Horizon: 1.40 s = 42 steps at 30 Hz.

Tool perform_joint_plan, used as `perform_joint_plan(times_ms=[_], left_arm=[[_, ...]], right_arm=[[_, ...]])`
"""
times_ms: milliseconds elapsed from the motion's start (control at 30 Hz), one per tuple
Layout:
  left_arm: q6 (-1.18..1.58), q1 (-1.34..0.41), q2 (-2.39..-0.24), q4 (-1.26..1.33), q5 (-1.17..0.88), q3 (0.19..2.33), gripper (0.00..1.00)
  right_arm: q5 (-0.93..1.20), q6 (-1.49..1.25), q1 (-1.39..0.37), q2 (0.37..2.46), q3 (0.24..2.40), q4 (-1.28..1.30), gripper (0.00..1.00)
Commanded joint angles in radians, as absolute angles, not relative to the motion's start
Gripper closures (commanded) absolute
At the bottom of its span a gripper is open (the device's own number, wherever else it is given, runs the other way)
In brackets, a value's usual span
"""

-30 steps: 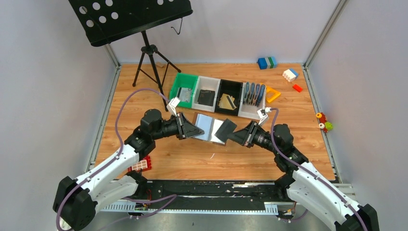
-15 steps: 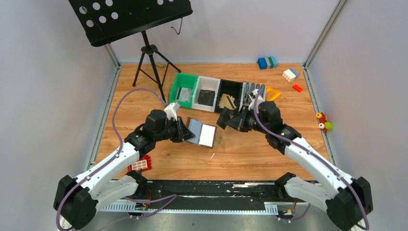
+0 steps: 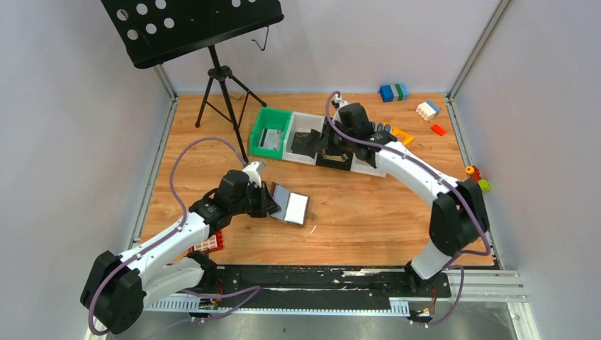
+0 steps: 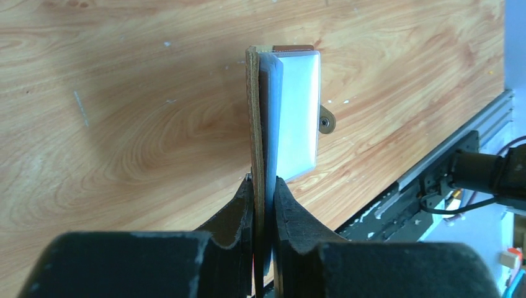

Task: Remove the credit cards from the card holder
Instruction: Place the credit card in the storage box, then remove the credit card from the card holder.

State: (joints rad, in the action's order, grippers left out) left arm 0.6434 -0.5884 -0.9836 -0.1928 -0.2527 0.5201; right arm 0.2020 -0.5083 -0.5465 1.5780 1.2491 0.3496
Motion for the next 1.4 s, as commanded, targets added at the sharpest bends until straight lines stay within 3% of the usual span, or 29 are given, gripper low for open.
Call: perform_joint_plan(times_ms=[0, 267, 600, 700, 867, 1033, 1367], left_arm=[[0.586, -0.587, -0.946, -0.123, -0.217, 0.494, 1.00], [0.568, -0.587, -0.915, -0.108, -0.210, 0.472, 1.00], [0.561, -0.587, -0.931, -0.149, -0.207, 0.487, 1.00], [0.559, -0.586, -0.927, -0.159, -0.201, 0.490, 1.00], [0.556, -0.586, -0.925, -0.175, -0.193, 0.499, 1.00], [0.550, -0.586, -0.923, -0.194, -0.184, 0.506, 1.00], [0.533, -0.587, -0.952, -0.237, -0.177, 0.517, 1.00]], right_arm=[[0.150, -0.436, -0.543, 1.720, 1.435, 0.402, 1.00], [0.103, -0.382, -0.541, 1.994, 1.692, 0.467, 1.00], [0.136, -0.359, -0.525, 2.188, 1.904, 0.512, 1.00], [0.145, -0.368, -0.513, 2.210, 1.942, 0.527, 0.88], [0.143, -0.371, -0.497, 2.176, 1.939, 0.521, 0.76], [0.160, -0.360, -0.493, 2.094, 1.902, 0.521, 0.73], [0.267, -0.372, -0.537, 1.802, 1.597, 0.371, 0.68]])
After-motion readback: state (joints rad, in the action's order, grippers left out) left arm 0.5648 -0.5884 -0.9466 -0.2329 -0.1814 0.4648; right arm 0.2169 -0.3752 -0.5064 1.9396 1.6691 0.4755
